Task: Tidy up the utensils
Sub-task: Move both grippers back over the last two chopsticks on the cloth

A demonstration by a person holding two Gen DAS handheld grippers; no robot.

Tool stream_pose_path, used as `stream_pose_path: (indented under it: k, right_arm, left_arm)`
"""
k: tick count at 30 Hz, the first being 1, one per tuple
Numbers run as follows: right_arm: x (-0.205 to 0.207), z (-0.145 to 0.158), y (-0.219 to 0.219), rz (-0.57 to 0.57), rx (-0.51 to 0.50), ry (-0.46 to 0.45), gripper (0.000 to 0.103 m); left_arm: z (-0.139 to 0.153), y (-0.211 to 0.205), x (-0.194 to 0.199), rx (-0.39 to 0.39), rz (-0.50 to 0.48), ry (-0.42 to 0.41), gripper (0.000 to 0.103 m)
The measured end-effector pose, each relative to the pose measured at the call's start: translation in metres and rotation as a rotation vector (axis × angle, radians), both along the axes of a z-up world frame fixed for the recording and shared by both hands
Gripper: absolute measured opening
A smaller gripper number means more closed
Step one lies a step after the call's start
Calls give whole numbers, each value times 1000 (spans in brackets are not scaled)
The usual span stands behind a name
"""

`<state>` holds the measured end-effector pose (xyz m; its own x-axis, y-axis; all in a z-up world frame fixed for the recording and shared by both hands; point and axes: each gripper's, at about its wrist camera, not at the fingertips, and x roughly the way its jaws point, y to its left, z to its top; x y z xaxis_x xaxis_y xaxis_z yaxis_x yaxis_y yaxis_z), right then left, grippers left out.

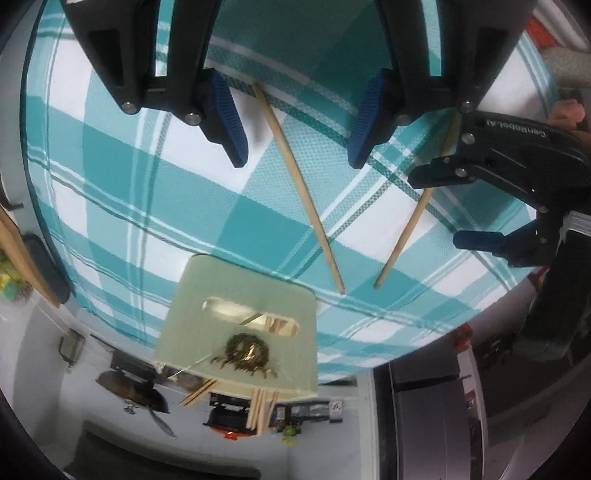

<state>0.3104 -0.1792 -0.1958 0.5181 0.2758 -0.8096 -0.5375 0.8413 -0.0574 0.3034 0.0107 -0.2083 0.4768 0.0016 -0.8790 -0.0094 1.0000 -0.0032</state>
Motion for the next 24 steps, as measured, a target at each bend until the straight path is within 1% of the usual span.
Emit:
stream_pose_path:
  k: [1, 2, 3, 4, 5, 6, 7, 8, 11, 12, 14, 18, 19, 20, 21, 22, 23, 24]
  right_arm:
    - [4, -9, 5, 17, -22, 14, 55]
    - [7, -17, 8, 32, -35, 30, 44]
    - [8, -24, 8, 33, -37, 44, 38]
    - [6, -22, 5, 17, 1, 28, 32]
    - [6, -22, 2, -12, 14, 44, 23]
    - [5, -20, -2, -42, 28, 51, 15]
    - [3, -20, -7, -69, 47, 66, 10]
    - [-4, -19, -13, -99, 69, 74, 9]
    - [-29, -18, -25, -187, 89, 86, 9]
    - [-40, -17, -29, -213, 96, 92, 9]
    - [-62, -16, -33, -247, 101, 107, 8]
    - [-99, -14, -36, -286, 99, 106, 9]
    - [-105, -14, -37, -297, 109, 107, 9]
    - [-109, -13, -38, -310, 117, 103, 11]
    - [-112, -12, -39, -323, 120, 98, 15]
    - [-114, -10, -41, -333, 127, 92, 32]
    - [-115, -9, -43, -343, 140, 80, 46]
    - [-116, -7, -45, -354, 152, 64, 48]
  left_arm:
    - [0, 1, -3, -6, 1, -20, 90]
    - [0, 0, -7, -7, -8, -28, 87]
    - [0, 0, -10, -6, -22, -37, 83]
    - [1, -1, -14, -5, -38, -49, 80]
    - [2, -2, -18, -4, -52, -58, 75]
    - [3, -2, -22, -7, -62, -64, 69]
    - [3, -1, -25, -9, -69, -69, 67]
    - [4, 1, -29, -15, -73, -72, 61]
    - [6, 12, -39, -26, -66, -68, 45]
    - [6, 17, -42, -25, -65, -66, 43]
    - [6, 25, -51, -8, -59, -62, 43]
    - [7, 41, -68, 17, -58, -54, 45]
    - [7, 45, -71, 21, -50, -53, 47]
    - [7, 49, -74, 26, -39, -52, 55]
    - [6, 52, -77, 30, -23, -53, 64]
    - [5, 55, -79, 34, -8, -53, 67]
    - [4, 58, -81, 35, 5, -53, 72]
    - [4, 60, -83, 32, 15, -54, 75]
